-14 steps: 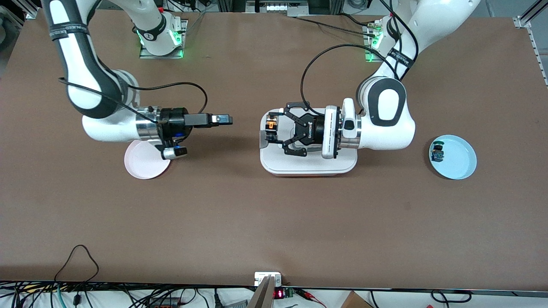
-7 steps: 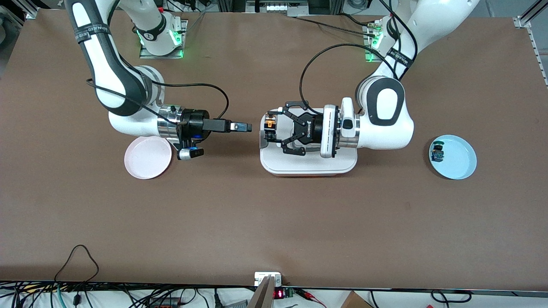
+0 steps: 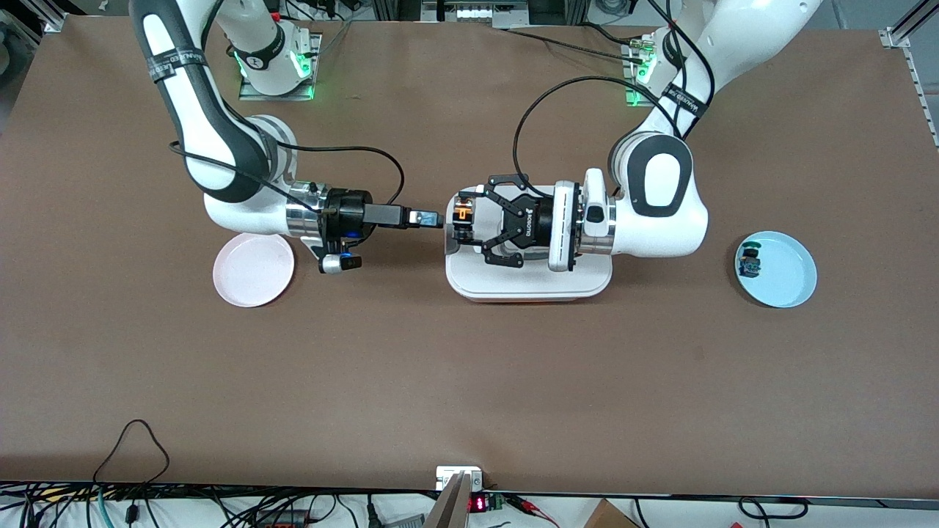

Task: Transfer orange switch to right arm and place
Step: 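Close the right gripper on the switch beside the left gripper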

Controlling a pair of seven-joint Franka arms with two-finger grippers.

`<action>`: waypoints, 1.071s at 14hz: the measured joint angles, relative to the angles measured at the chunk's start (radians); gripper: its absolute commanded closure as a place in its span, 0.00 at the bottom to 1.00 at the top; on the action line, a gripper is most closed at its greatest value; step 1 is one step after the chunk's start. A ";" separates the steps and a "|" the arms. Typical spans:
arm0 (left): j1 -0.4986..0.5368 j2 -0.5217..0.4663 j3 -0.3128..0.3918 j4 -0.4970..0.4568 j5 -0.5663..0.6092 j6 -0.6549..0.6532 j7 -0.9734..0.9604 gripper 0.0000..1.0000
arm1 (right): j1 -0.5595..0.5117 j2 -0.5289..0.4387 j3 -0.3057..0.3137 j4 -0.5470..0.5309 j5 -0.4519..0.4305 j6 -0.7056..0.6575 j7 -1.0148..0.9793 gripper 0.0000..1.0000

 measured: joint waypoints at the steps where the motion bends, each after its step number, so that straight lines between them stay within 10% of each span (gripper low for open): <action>1: 0.000 0.000 0.000 0.000 0.000 0.000 0.000 0.79 | 0.009 0.000 0.000 0.001 0.000 0.001 0.000 0.00; 15: -0.002 0.000 0.000 0.000 0.000 0.000 0.002 0.79 | 0.024 0.044 0.000 0.052 0.004 0.004 0.000 0.01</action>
